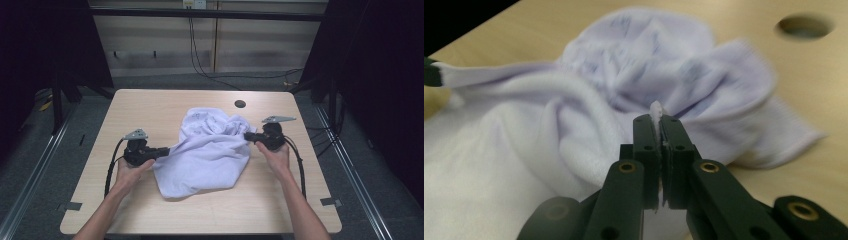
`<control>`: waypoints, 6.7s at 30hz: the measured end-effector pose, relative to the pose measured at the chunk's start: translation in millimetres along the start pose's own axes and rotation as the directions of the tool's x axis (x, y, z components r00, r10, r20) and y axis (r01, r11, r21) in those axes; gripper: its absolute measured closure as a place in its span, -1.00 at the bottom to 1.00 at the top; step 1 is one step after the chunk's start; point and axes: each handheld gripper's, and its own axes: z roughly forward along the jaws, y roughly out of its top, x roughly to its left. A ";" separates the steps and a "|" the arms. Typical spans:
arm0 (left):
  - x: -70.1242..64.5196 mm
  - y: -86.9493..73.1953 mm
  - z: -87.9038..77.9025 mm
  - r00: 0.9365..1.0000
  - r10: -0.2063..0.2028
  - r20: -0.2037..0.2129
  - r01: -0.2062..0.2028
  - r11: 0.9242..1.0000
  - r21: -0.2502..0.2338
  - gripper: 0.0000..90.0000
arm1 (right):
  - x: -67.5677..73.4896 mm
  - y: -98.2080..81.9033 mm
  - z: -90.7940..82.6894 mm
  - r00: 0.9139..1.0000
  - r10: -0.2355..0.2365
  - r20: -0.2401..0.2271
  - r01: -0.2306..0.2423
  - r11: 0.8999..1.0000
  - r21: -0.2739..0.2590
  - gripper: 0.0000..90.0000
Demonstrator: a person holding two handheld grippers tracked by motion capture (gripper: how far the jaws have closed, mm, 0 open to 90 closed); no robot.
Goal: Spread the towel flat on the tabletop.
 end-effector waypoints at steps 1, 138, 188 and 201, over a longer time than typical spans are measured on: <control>-1.3 4.1 -5.4 1.000 0.002 0.007 -0.002 1.000 -0.023 0.98 | -1.3 7.3 -10.8 1.000 0.002 0.004 -0.002 1.000 -0.028 0.94; -64.9 -54.9 13.6 0.990 0.098 0.106 -0.126 0.942 0.310 0.58 | 52.3 -128.1 -91.2 0.997 -0.076 0.017 0.069 0.964 0.258 0.58; -16.2 -11.0 14.8 1.000 0.013 0.016 -0.014 0.993 0.116 0.95 | 66.5 -35.2 -85.9 0.987 -0.087 -0.134 0.082 0.996 -0.046 0.96; -63.0 -62.9 -13.6 0.977 -0.003 0.215 -0.059 0.957 0.285 0.86 | 55.1 -137.5 -113.0 0.997 0.062 -0.036 -0.049 0.959 0.279 0.84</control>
